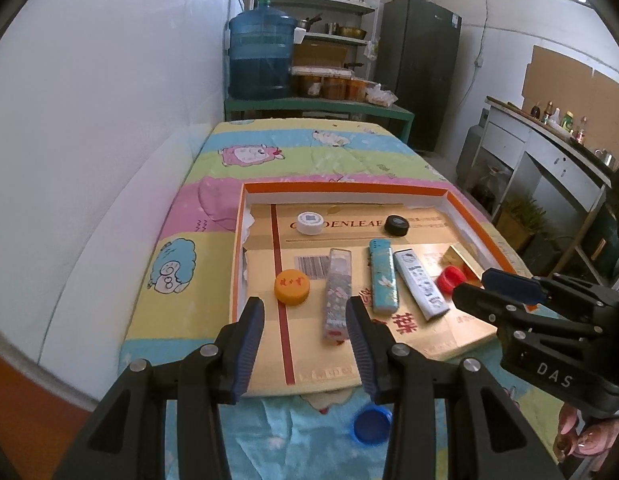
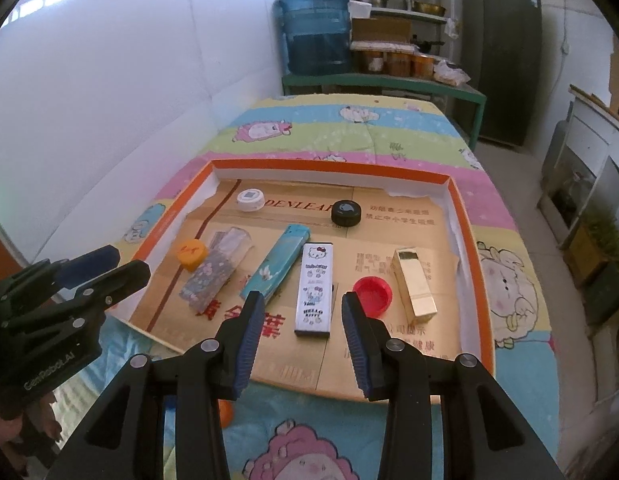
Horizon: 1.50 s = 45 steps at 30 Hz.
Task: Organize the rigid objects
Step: 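Withdraw both open grippers from the tray toward the blue and orange caps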
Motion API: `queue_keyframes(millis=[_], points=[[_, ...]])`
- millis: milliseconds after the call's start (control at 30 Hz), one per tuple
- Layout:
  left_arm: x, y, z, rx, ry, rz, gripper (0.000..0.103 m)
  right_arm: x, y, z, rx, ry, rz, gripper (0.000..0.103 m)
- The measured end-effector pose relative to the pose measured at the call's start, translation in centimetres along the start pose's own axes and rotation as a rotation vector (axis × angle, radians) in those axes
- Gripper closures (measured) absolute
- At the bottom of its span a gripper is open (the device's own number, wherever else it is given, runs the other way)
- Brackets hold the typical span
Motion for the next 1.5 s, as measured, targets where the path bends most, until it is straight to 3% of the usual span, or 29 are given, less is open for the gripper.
queue_keyframes(millis=[667,1100,1500], points=[[-3.2,1.7,-7.2,-0.008,0.051,-0.017,0.061,-4.4,-1.1,-6.8,0.009,0.027,-0.012,0.062],[-6.2,2.6,-8.1,-0.029,0.020,-0.031,0.061,-7.8,-2.0,-6.7,0.024,-0.025,-0.038,0.062],[-7.8,2.8,-6.3,-0.057,-0.029,-0.050,0.061,-9.4,-3.0,-2.7,0.036,-0.102,-0.051,0.062]])
Point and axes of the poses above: each gripper's, at about its wrist camera, not at the fingertips, and z roughly the way its jaws point, y to its right, x to its top, the point moved 3 cm from there along z, roughly the way its jaws point, and after that the axes turned 14 degrees about z, right-handed, at the moved point
